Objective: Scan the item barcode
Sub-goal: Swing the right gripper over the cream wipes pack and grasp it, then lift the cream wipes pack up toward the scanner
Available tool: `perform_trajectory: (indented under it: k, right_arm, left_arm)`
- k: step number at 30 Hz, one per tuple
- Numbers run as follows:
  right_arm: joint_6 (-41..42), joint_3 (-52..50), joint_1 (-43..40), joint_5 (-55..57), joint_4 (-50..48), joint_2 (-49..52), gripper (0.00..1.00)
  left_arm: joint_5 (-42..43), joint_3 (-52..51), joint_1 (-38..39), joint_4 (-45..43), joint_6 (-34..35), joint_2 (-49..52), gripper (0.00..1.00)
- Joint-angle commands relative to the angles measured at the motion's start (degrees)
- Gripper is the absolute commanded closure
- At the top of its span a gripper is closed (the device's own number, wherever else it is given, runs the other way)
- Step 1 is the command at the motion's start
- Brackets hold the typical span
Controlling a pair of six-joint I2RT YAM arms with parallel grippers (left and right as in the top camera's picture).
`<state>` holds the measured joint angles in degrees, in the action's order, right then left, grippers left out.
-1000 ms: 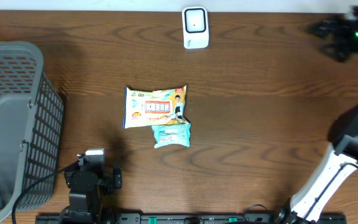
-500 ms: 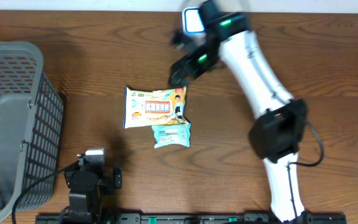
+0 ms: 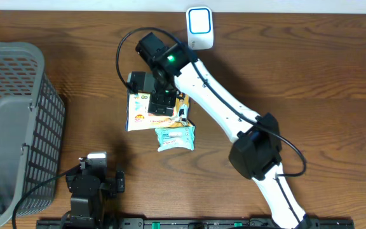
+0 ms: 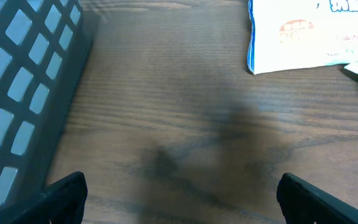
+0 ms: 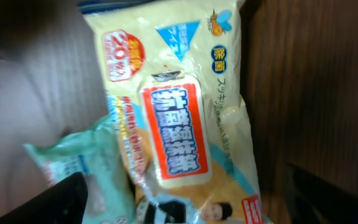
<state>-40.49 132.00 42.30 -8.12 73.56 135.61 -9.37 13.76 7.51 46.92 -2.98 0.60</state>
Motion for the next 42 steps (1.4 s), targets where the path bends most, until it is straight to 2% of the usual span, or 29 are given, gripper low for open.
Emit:
perform_trajectory:
  k: [1,5,9,12,14,15,17,18,22,28,32,35,39,42]
  right_arm:
    - [-2.4,-0.2,-0.3,2.2,-0.1,3.9,0.05]
    - [-2.4,-0.2,-0.2,1.8,-0.7,7.4,0.06]
    - [-1.7,-0.2,-0.2,1.8,-1.8,10.8,0.18]
    - [-0.3,-0.2,0.2,1.8,-2.3,13.4,0.44]
    - [0.1,-0.2,0.4,1.9,-2.2,14.6,0.71]
    - [1.4,-0.2,0.4,2.1,-2.2,14.8,0.82]
    - [5.1,-0.1,0.4,2.2,-2.2,14.8,0.96]
    - [7.3,0.2,0.4,2.2,-2.1,14.3,0.99]
    - [15.4,2.2,-0.2,-1.8,-0.5,11.3,0.99]
    - [17.1,4.9,-4.8,-27.9,9.3,0.9,0.99]
    - [23.3,4.9,-10.1,-39.8,14.9,-5.9,0.99]
    - [33.2,4.9,-14.3,-41.7,17.6,-9.8,0.99]
    - [54.1,4.7,-19.7,-41.8,23.7,-13.3,0.99]
    - [62.0,4.7,-22.7,-41.3,23.8,-14.6,0.98]
  left_arm:
    - [-0.3,-0.4,-0.2,0.6,-0.3,-0.3,0.02]
    - [-0.3,-0.4,-0.2,0.6,-0.3,-0.3,0.02]
    - [-0.3,-0.4,-0.2,0.6,-0.3,-0.3,0.02]
    - [-0.3,-0.4,-0.2,0.6,-0.3,-0.3,0.02]
    - [-0.3,-0.4,-0.2,0.6,-0.3,-0.3,0.02]
    - [-0.3,-0.4,-0.2,0.6,-0.3,-0.3,0.02]
    - [-0.3,-0.4,-0.2,0.7,-0.3,-0.3,0.02]
    - [-0.3,-0.4,-0.2,0.7,-0.3,-0.3,0.02]
    - [-0.3,-0.4,-0.2,0.6,-0.3,-0.3,0.02]
    - [-0.3,-0.4,-0.2,0.7,-0.3,-0.3,0.02]
    - [-0.3,-0.4,-0.2,0.6,-0.3,-0.3,0.02]
    - [-0.3,-0.4,-0.2,0.6,-0.3,-0.3,0.02]
    - [-0.3,-0.4,-0.2,0.7,-0.3,-0.3,0.02]
    - [-0.3,-0.4,-0.2,0.7,-0.3,-0.3,0.02]
